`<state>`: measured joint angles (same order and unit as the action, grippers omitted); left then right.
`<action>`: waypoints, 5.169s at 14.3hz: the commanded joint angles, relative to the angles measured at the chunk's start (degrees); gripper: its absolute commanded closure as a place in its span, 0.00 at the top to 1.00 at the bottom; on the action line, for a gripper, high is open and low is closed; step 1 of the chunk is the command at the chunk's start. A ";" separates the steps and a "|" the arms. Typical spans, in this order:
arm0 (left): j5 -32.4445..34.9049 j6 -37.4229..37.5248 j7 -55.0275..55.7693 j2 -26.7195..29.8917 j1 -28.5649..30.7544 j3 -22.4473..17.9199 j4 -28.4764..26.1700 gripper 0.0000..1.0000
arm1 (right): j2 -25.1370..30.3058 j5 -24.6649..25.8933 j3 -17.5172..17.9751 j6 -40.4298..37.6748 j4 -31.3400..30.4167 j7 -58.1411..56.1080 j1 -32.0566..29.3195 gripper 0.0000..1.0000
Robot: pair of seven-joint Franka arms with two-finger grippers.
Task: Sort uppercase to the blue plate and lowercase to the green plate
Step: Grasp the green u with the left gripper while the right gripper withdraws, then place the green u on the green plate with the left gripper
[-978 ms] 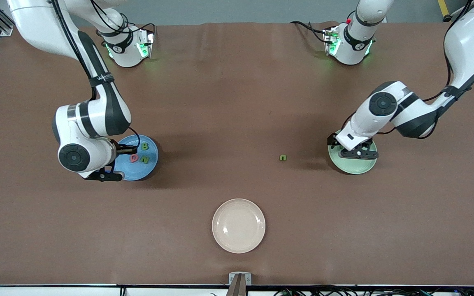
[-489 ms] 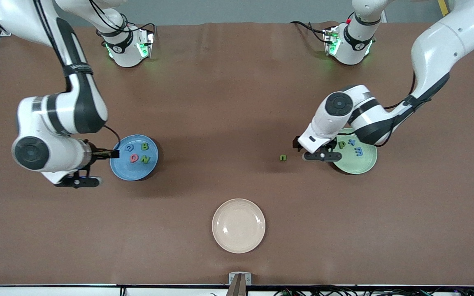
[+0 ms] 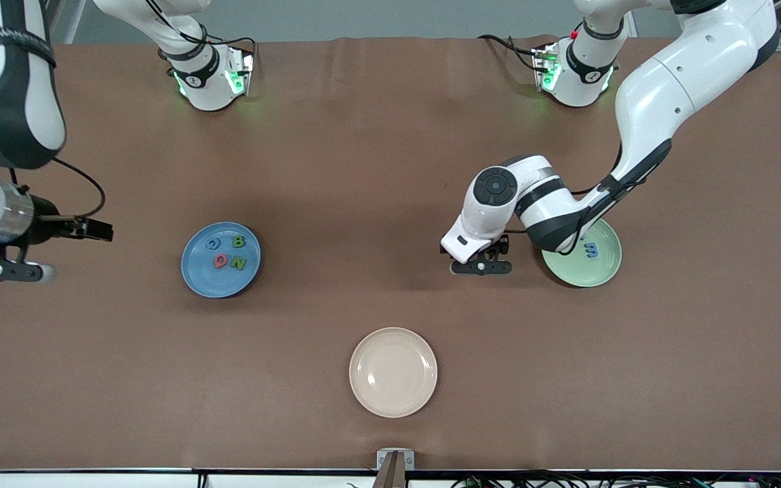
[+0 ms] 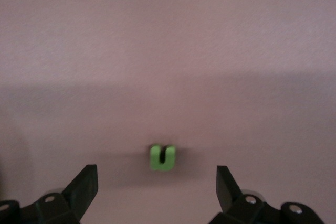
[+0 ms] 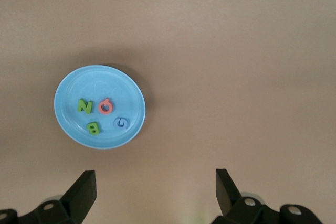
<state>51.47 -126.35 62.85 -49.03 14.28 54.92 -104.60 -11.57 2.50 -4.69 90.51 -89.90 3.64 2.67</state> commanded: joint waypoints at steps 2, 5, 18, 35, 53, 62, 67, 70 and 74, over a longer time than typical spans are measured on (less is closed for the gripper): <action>-1.11 -4.16 -0.44 -1.07 -3.12 -4.11 1.68 0.98 | 0.23 -1.36 0.74 -4.63 4.99 -0.92 -2.14 1.00; -1.11 -4.87 -0.62 -1.95 -3.12 -4.47 1.59 0.89 | 0.14 -2.32 0.83 -5.70 5.44 -1.18 -3.28 1.00; -1.11 -4.87 -0.44 -2.47 -3.21 -5.61 0.18 0.56 | -1.62 -3.29 1.00 -5.70 10.10 -0.92 -2.93 1.00; -1.02 4.34 -5.34 0.16 5.63 2.27 -3.41 0.02 | 4.35 -4.26 1.00 -4.38 2.29 -1.18 -3.11 1.00; 11.36 8.59 -29.01 -0.63 37.74 14.52 -15.90 0.02 | 17.46 -3.38 1.18 -2.18 -7.04 -1.36 -2.67 1.00; 15.24 2.78 -28.92 -0.63 38.28 10.04 -17.92 0.02 | 17.54 -3.38 1.18 -1.65 -6.69 -5.92 -2.76 1.00; 16.38 2.16 -28.75 -0.45 38.28 9.59 -18.10 0.30 | 19.12 -3.38 1.09 -2.09 -6.60 -6.01 -2.76 1.00; 15.94 2.25 -28.56 -0.36 38.28 9.77 -17.40 0.96 | 20.88 -3.29 1.00 -2.35 -6.60 -6.01 -2.84 1.00; 12.26 5.13 -28.74 0.07 38.54 13.71 -15.03 1.00 | 20.97 -3.29 1.00 -2.80 -6.60 -6.01 -2.93 1.00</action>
<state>65.94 -123.34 34.58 -50.57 52.21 65.99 -120.63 8.24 -0.93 -4.07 87.47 -94.79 -1.67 0.39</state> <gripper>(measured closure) 0.260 0.000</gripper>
